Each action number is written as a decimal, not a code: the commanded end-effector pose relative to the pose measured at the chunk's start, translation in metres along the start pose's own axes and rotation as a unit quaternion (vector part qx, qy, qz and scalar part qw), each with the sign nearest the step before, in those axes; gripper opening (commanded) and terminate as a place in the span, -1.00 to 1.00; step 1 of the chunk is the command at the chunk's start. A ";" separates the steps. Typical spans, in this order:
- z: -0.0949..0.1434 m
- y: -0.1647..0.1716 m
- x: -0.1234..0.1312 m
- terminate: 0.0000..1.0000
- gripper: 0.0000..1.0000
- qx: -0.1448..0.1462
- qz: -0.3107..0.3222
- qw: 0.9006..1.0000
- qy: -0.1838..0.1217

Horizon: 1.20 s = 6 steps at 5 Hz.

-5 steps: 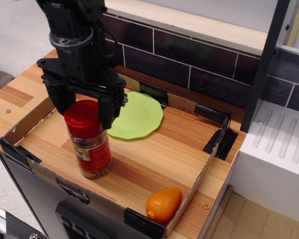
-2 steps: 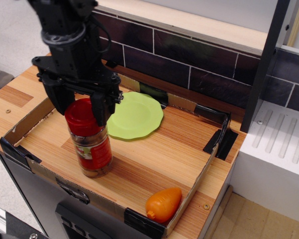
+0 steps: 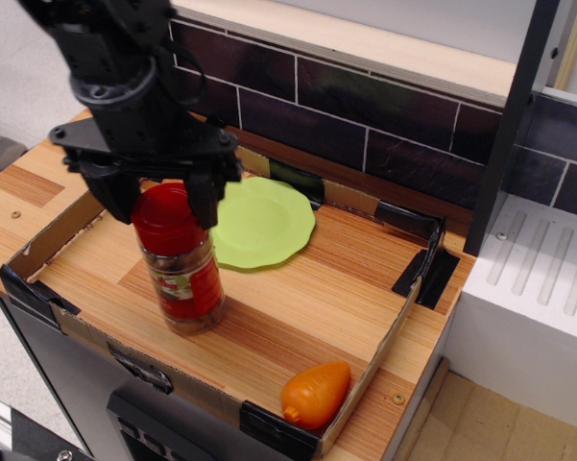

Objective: Topple basil bottle

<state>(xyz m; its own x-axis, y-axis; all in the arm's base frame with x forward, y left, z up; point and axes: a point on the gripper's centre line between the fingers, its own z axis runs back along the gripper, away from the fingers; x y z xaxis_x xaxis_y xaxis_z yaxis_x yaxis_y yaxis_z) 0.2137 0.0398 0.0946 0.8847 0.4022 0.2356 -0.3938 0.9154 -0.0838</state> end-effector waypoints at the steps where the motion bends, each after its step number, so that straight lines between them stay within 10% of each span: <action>1: 0.031 -0.026 -0.007 -1.00 -1.00 -0.033 0.266 0.961 0.065; 3: 0.031 -0.023 -0.003 -1.00 -1.00 0.043 0.458 0.882 0.100; 4: 0.010 -0.014 0.006 -1.00 -1.00 0.059 0.478 0.856 0.190; 6: 0.001 -0.013 0.005 -1.00 -1.00 0.019 0.463 0.855 0.235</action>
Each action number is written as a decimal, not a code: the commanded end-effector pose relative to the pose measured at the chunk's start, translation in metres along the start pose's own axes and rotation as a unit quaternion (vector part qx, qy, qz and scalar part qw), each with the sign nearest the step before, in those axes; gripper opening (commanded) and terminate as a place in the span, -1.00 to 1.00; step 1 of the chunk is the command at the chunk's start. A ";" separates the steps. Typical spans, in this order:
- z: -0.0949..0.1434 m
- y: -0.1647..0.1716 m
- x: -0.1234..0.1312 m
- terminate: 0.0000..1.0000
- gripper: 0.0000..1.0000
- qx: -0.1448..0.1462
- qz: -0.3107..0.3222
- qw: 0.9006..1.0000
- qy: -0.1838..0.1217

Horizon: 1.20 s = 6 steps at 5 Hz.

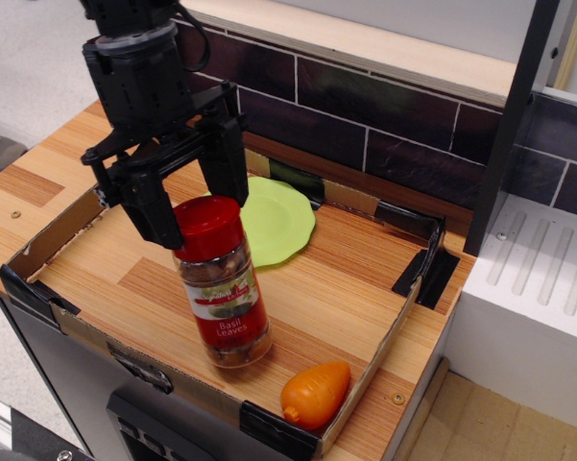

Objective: Topple basil bottle

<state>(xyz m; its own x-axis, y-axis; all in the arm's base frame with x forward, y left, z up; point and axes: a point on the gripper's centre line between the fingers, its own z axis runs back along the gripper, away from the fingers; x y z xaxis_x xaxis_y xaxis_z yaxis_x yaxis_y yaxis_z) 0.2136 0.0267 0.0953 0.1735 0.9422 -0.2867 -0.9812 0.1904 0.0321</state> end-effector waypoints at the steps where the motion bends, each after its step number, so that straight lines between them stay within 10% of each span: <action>1: 0.006 -0.007 0.009 -1.00 -1.00 -0.030 -0.024 0.999 0.031; 3: -0.004 -0.008 0.046 -1.00 -1.00 -0.041 -0.027 0.999 0.006; 6: -0.024 0.009 0.116 -1.00 -1.00 -0.043 -0.110 0.980 -0.161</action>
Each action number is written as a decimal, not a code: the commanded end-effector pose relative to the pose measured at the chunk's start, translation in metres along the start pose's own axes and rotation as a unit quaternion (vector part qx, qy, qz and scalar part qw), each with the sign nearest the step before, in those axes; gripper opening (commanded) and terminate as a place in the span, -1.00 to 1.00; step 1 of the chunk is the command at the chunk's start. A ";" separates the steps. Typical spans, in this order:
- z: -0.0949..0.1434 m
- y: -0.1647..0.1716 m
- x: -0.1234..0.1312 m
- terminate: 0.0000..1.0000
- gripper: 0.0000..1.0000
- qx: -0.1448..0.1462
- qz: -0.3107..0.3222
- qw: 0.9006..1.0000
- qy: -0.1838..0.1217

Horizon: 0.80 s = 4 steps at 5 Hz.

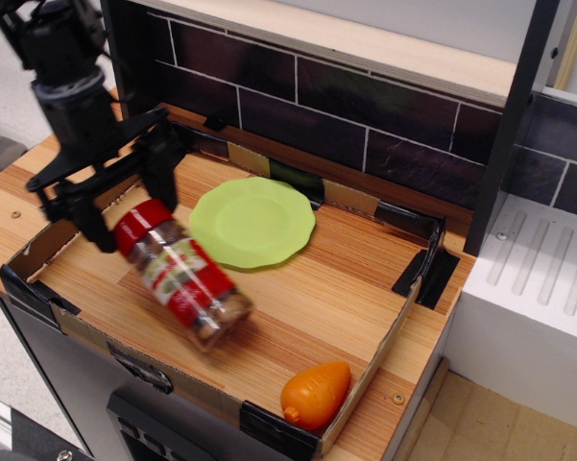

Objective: Topple basil bottle

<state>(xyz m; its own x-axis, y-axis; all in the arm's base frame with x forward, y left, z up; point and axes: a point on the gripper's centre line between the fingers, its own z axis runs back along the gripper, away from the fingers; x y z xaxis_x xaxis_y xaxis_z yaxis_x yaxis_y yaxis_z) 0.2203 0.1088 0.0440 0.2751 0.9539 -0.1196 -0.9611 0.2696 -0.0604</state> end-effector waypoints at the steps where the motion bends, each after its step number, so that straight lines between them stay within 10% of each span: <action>1: -0.007 0.010 0.026 -1.00 -1.00 0.006 -0.078 0.993 -0.084; 2: -0.006 0.004 0.022 -1.00 1.00 0.031 -0.089 0.991 -0.095; 4: 0.031 -0.011 0.004 -1.00 1.00 0.041 -0.144 0.976 -0.155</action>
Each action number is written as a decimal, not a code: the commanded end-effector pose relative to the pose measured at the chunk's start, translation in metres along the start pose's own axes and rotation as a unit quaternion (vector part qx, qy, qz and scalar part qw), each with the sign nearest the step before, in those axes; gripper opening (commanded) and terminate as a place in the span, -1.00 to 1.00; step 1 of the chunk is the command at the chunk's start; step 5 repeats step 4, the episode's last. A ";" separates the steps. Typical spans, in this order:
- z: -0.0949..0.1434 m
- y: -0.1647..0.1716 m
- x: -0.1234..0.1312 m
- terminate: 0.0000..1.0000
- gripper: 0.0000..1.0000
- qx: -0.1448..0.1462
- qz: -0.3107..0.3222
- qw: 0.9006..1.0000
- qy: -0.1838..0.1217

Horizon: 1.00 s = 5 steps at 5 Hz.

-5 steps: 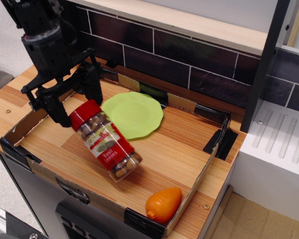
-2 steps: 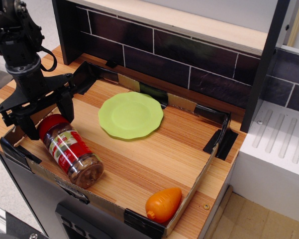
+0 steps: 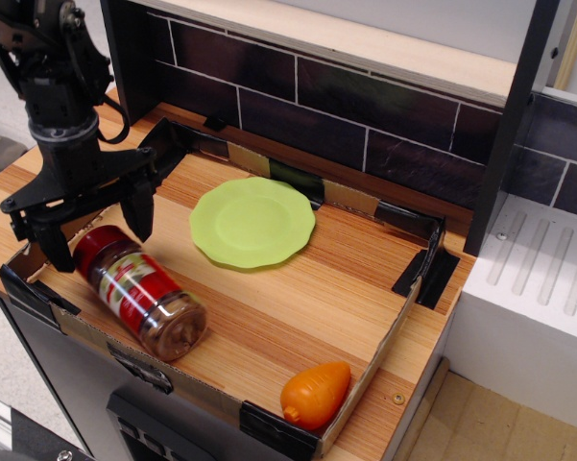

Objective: Topple basil bottle

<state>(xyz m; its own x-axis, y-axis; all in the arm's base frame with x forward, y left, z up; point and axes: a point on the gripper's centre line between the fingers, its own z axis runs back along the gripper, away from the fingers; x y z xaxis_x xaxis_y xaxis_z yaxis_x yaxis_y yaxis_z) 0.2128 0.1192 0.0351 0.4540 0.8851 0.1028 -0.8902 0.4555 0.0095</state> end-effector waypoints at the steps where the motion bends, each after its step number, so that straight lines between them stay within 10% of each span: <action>1: 0.077 -0.023 0.004 -1.00 1.00 -0.038 -0.082 0.991 -0.093; 3: 0.077 -0.023 0.004 -1.00 1.00 -0.038 -0.082 0.991 -0.093; 4: 0.077 -0.023 0.004 1.00 1.00 -0.038 -0.082 0.991 -0.093; 5: 0.077 -0.023 0.004 1.00 1.00 -0.038 -0.082 0.991 -0.093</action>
